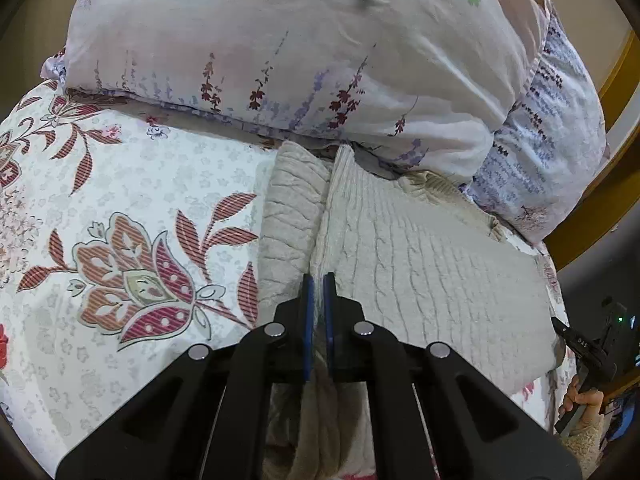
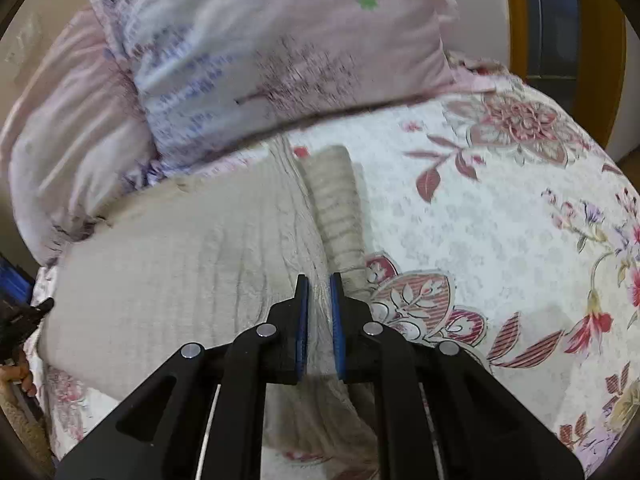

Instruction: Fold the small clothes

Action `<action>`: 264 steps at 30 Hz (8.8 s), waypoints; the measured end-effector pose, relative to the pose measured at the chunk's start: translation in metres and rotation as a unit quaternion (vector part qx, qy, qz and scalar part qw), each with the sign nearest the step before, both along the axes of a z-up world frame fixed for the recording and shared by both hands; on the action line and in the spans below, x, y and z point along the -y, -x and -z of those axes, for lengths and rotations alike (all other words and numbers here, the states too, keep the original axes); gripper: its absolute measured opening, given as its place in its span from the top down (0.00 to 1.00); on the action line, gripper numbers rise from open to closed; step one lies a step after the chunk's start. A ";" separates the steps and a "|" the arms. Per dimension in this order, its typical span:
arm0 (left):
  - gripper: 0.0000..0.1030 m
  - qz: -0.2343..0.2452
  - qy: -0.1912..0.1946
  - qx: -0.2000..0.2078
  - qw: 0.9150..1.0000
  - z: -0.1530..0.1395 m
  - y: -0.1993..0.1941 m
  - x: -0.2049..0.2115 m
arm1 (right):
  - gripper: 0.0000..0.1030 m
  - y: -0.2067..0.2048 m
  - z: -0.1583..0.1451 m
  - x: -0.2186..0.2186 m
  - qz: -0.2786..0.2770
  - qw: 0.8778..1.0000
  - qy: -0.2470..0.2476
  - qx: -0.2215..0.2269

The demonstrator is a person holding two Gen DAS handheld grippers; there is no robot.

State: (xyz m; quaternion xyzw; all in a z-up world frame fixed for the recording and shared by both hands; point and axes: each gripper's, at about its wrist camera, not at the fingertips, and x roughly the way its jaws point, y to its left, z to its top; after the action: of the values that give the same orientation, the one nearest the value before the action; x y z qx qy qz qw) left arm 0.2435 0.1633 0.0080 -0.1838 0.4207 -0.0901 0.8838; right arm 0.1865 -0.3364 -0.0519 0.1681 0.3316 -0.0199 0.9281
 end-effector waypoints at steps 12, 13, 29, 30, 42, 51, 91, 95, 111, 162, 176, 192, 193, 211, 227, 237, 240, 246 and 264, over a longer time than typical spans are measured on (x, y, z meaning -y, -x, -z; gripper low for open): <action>0.48 0.013 -0.035 0.096 0.995 -0.042 0.019 0.030 | 0.70 0.008 -0.035 -0.039 -0.029 0.996 0.064 0.057; 0.47 0.027 -0.035 0.098 0.994 -0.043 0.019 0.037 | 0.70 0.005 -0.035 -0.047 -0.041 0.995 0.071 0.056; 0.34 0.065 -0.020 0.037 0.997 -0.016 0.004 0.060 | 0.48 -0.027 -0.023 -0.076 -0.078 0.993 0.082 -0.021; 0.31 0.048 -0.008 0.042 0.998 -0.020 0.005 0.049 | 0.40 -0.026 -0.025 -0.079 -0.081 0.994 0.078 -0.012; 0.26 -0.057 0.136 -0.018 0.989 -0.001 -0.013 -0.030 | 0.40 -0.042 -0.046 -0.174 -0.183 0.976 0.112 0.034; 0.25 -0.053 0.176 -0.029 0.982 0.007 -0.021 -0.029 | 0.41 -0.054 -0.037 -0.208 -0.199 0.971 0.130 0.028; 0.83 0.090 0.260 0.038 0.961 -0.075 -0.028 0.063 | 0.39 -0.057 -0.027 -0.203 -0.209 0.971 0.109 0.030; 0.84 0.122 0.270 0.048 0.954 -0.085 -0.031 0.099 | 0.38 -0.031 -0.039 -0.142 -0.162 0.983 0.032 0.077; 0.80 0.263 0.222 -0.052 0.937 -0.017 -0.035 0.326 | 0.38 -0.002 -0.018 0.047 -0.044 0.969 -0.234 0.063; 0.24 0.205 0.147 -0.061 0.966 0.008 -0.029 0.223 | 0.85 -0.027 -0.054 0.028 -0.048 0.993 -0.080 0.078; 0.24 0.210 0.138 -0.070 0.965 0.002 -0.026 0.231 | 0.45 -0.022 -0.028 0.058 -0.004 0.991 -0.132 0.021; 0.29 0.211 0.139 -0.094 0.963 -0.009 0.014 0.219 | 0.41 0.063 -0.011 0.047 -0.079 0.977 -0.198 0.003; 0.31 0.214 0.137 -0.096 0.962 -0.008 0.015 0.221 | 0.44 0.064 -0.008 0.044 -0.082 0.977 -0.197 -0.002; 0.83 0.243 0.122 -0.103 0.957 0.006 0.030 0.228 | 0.91 0.059 0.008 0.049 -0.019 0.993 -0.118 -0.016; 0.24 0.204 0.066 -0.074 0.974 -0.009 0.002 0.235 | 0.78 0.013 -0.013 0.060 -0.026 0.981 -0.194 0.005; 0.19 0.192 0.051 -0.070 0.978 -0.005 -0.012 0.255 | 0.94 -0.007 0.005 0.063 0.053 0.994 -0.088 -0.025; 0.17 0.191 0.045 -0.071 0.978 -0.001 -0.014 0.258 | 1.00 -0.007 0.009 0.063 0.065 0.995 -0.071 -0.034; 0.16 0.193 0.058 -0.073 0.977 0.002 -0.016 0.255 | 0.73 0.016 -0.019 0.065 0.062 0.994 -0.087 0.029; 0.14 0.200 0.036 -0.058 0.977 0.002 -0.024 0.270 | 0.40 0.006 -0.017 0.042 -0.039 0.990 -0.133 0.016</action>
State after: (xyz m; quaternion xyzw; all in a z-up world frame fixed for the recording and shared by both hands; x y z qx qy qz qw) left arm 0.2673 -0.1065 0.0059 -0.1327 0.4957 -0.2694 0.8149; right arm 0.1806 -0.3787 -0.0345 0.2773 0.3227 0.0633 0.9028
